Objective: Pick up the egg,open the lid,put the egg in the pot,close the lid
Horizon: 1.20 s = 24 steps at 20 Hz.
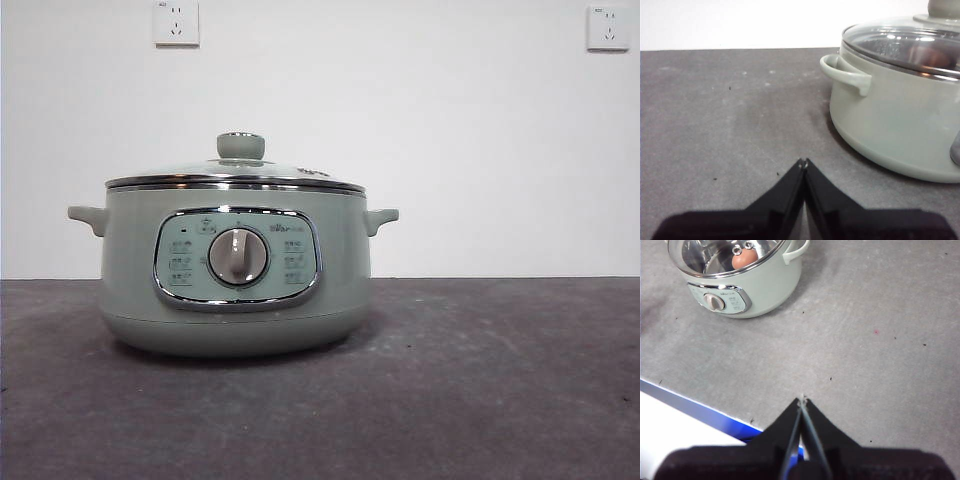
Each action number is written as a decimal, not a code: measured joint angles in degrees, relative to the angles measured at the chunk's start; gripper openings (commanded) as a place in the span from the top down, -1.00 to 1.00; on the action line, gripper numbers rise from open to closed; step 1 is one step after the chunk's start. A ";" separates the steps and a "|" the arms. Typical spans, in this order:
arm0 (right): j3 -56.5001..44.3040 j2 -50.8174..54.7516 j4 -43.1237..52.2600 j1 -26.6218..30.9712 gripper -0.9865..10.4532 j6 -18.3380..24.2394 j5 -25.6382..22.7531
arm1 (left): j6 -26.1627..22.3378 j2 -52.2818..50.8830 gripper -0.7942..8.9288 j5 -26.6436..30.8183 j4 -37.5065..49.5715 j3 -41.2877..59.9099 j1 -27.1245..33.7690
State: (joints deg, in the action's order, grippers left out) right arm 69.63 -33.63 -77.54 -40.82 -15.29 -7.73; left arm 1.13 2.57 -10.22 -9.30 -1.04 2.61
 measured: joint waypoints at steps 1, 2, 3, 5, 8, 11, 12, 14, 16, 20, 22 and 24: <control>0.00 0.00 0.00 0.00 0.82 0.00 0.00 | 0.00 0.37 0.84 0.00 0.00 0.00 0.00; 0.00 0.00 0.00 0.00 0.82 0.00 0.00 | 0.00 0.74 0.84 0.00 0.00 0.00 0.00; 0.00 0.00 0.00 0.00 0.82 0.00 0.00 | 0.00 1.07 0.84 0.00 0.00 0.00 0.00; 0.00 0.00 0.00 0.00 0.82 0.00 0.00 | 0.00 1.73 0.84 0.00 0.00 0.00 0.00; 0.00 0.00 0.02 0.00 0.82 0.79 -1.36 | 0.02 2.21 0.84 0.00 0.00 0.00 0.00; -0.24 0.52 5.99 3.85 0.82 3.41 -7.72 | 0.00 2.47 0.84 0.00 0.00 0.00 0.00; -0.85 1.29 10.73 6.67 0.82 5.16 -6.64 | 0.00 2.54 0.84 0.00 0.00 0.00 0.00; -4.68 4.17 21.75 13.38 0.82 9.70 0.17 | 0.00 2.56 0.84 0.00 0.00 0.00 0.00; -11.41 7.91 32.92 20.48 0.82 14.05 6.69 | 0.00 2.58 0.84 0.02 0.00 0.00 0.00; -29.57 15.63 50.90 30.91 0.82 17.38 9.49 | 0.00 2.56 0.84 0.00 0.00 0.00 0.00; -37.03 18.51 56.43 33.42 0.82 17.70 9.46 | 0.00 2.58 0.84 0.00 0.00 0.00 0.00; -43.15 21.00 60.33 34.80 0.82 17.88 9.49 | 0.02 2.58 0.84 0.00 0.00 0.00 0.00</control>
State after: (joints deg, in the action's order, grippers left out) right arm 26.48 -12.62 -17.21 -6.02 2.59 1.76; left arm 1.15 5.15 -10.22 -9.30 -1.04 2.61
